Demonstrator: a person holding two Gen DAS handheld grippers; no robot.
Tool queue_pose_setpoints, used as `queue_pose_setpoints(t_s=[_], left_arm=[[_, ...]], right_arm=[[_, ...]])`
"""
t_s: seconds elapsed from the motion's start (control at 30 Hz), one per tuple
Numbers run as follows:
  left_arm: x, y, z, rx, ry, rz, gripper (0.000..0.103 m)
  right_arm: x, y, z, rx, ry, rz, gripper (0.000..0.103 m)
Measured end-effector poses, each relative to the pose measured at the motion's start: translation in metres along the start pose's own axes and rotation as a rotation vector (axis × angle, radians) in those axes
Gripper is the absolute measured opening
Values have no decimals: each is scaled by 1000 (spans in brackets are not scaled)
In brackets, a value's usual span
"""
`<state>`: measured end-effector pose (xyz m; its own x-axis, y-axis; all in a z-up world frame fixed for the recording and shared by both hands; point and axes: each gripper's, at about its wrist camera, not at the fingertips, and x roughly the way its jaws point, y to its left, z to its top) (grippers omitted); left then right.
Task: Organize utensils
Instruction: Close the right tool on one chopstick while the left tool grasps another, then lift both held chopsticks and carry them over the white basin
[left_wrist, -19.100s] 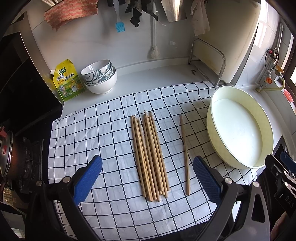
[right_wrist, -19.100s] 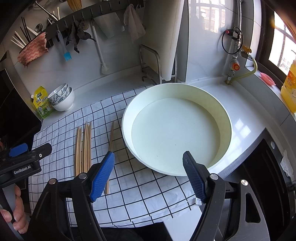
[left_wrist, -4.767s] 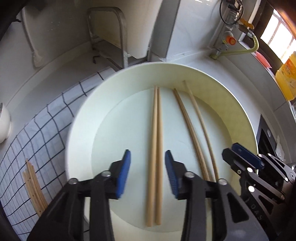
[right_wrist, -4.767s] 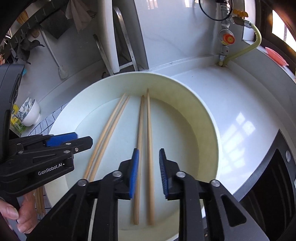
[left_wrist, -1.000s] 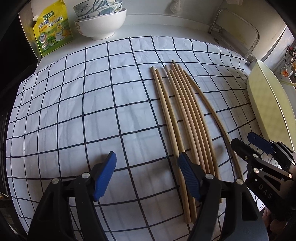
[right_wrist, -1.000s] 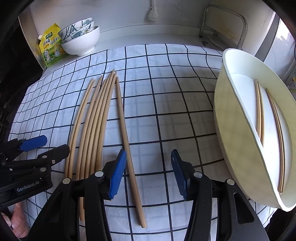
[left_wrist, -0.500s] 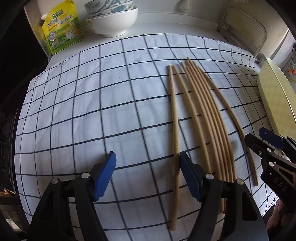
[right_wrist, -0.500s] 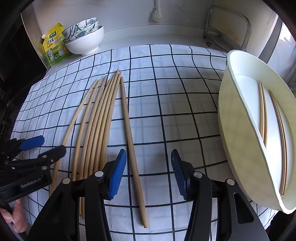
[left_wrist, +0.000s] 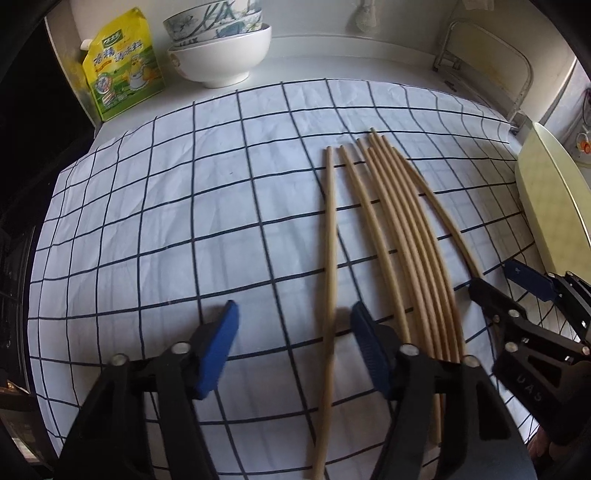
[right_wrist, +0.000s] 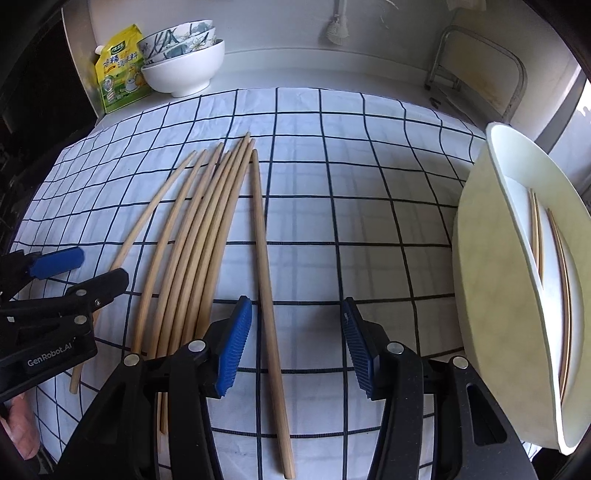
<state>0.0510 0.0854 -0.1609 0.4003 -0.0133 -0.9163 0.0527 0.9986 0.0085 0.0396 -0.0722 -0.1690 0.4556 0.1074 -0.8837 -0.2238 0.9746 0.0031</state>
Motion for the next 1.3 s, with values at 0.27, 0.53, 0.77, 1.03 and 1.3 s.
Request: queue_pose_setpoints(t_s=[0.27,0.53,0.77,1.03,1.3], left_arm=[[-4,-3,2,6,26,-57,7],[-21,6,1,12,54,-89,7],[-62,-3,9,31,13,-96,7],[-100,-69,42,118,-77,-165,7],[-113,-172,75,255,-134,-272,7]], right_arm=[[-1,2,3,-8,5,67,7],[-17,-4,4,56,0,122,6],[-57,-11,10,105,-39,199,6],[-109,-63,16,140,-116,177,6],[-129,-165,1,293,-154,65,7]])
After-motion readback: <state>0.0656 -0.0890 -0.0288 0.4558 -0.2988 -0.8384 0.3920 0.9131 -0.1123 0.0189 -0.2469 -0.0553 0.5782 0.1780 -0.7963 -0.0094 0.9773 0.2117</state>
